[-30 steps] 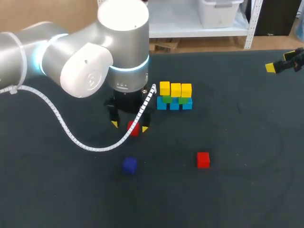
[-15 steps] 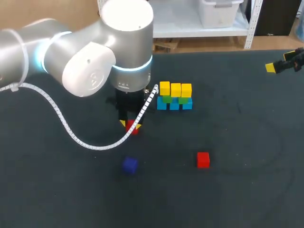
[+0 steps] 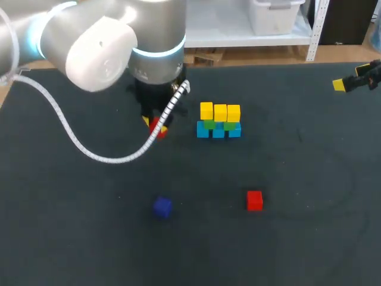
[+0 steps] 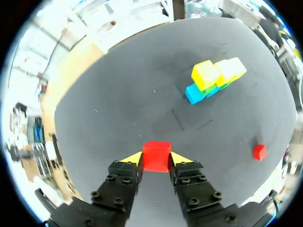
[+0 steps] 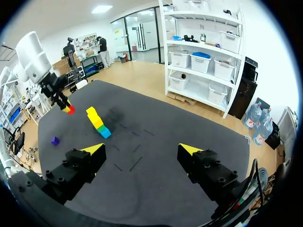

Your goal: Place the blue cubes, place green cubes on the blue cubes, place the yellow cubes on the green cubes, then place the red cubes on the yellow cubes, and place purple cube on the red cubes.

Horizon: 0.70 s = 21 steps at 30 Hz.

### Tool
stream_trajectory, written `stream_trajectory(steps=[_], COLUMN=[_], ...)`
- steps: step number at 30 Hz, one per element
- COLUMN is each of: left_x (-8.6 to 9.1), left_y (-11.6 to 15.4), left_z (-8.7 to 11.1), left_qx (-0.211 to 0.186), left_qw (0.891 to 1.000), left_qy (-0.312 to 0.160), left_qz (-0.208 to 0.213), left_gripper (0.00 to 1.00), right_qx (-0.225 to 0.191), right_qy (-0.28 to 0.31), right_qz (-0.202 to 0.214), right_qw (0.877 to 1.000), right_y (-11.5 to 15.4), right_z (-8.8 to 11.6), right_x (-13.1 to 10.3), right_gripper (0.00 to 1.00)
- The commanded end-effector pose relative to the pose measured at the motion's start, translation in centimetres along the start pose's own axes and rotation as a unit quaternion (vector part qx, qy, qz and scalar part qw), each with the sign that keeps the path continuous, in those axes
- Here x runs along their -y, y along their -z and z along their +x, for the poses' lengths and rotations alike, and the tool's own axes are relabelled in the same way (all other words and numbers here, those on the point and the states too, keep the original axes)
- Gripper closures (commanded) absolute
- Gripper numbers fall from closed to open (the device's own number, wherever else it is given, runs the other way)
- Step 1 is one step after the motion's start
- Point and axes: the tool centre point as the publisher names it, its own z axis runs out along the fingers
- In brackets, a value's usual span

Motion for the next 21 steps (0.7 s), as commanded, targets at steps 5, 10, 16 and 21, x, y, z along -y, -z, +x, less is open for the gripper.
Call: stream_trajectory(steps=[5,10,16,21], left_x=[-2.0,-1.2,1.9,3.9], left_y=[4.8,6.2,6.9,6.0], left_z=[-4.4,-7.0,-8.9,-9.6], left_qx=[0.05,0.061,0.071,0.06], left_qw=[0.986,0.963,0.931,0.918], left_qy=[-0.153,-0.259,-0.357,-0.391], left_qz=[-0.036,-0.04,0.01,0.029], left_gripper=[1.0,1.0,1.0,1.0], right_qx=[0.001,0.001,0.001,0.001], right_qy=[0.0,0.0,0.0,0.0], right_qz=[-0.002,-0.002,-0.002,-0.002], right_qw=[1.0,1.0,1.0,1.0], right_y=[-0.1,-0.1,-0.1,-0.1], right_z=[0.0,0.0,0.0,0.0], right_x=[0.1,0.1,0.1,0.1], right_gripper=[0.0,0.0,0.0,0.0])
